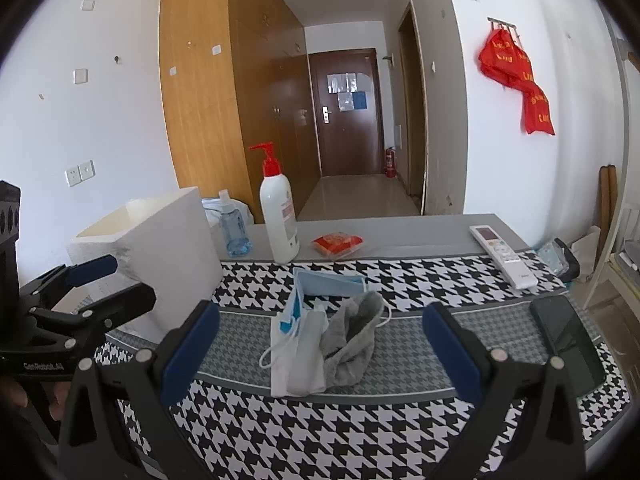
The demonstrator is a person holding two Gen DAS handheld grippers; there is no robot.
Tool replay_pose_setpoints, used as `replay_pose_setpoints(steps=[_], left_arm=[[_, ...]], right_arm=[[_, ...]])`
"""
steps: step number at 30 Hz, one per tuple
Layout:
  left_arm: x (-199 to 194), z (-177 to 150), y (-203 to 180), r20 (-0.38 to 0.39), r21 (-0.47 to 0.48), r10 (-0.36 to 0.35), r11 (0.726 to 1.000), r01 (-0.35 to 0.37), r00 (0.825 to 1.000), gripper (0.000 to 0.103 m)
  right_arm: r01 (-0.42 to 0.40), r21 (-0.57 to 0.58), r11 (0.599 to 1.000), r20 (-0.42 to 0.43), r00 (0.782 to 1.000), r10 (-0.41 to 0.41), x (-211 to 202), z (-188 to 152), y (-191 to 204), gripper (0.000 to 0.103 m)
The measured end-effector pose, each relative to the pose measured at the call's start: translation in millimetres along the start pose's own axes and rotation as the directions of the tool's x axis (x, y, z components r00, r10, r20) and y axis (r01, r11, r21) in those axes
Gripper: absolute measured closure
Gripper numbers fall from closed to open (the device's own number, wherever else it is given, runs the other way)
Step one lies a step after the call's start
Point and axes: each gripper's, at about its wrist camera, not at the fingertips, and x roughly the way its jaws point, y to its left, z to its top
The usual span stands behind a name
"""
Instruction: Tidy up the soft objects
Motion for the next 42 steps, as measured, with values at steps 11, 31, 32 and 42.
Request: replay_pose_setpoints(steps=[11,31,32,42], left_arm=[[17,7,-6,-0.025,0.026,-0.018,0.999,0.019,1.000,0.001],[55,22,-16,-0.090,0.028,-0.019,0.999,0.021,0.996,0.001],[57,23,-17,-0.093,0.030,-0.024,0.999,0.027,0.995,0.001],[69,30,-38,-0.118,0.069,-0.058,0.995,0.067,0.991,0.001]], right_arm=[[0.014,0.029,0.999,-0.022,1.000,-0.013,9,-3,-10,0.000],[0.022,0.052,0.998,-0.063,0.998,-0.018,23,-6,-24,0.000],[0.022,0.053,0.998,-0.065,0.998,-0.018,24,-6,-25,0.000],[0.025,0.081,0.996,-0.071,0.997,-0.019,27,-9,-37,0.000]])
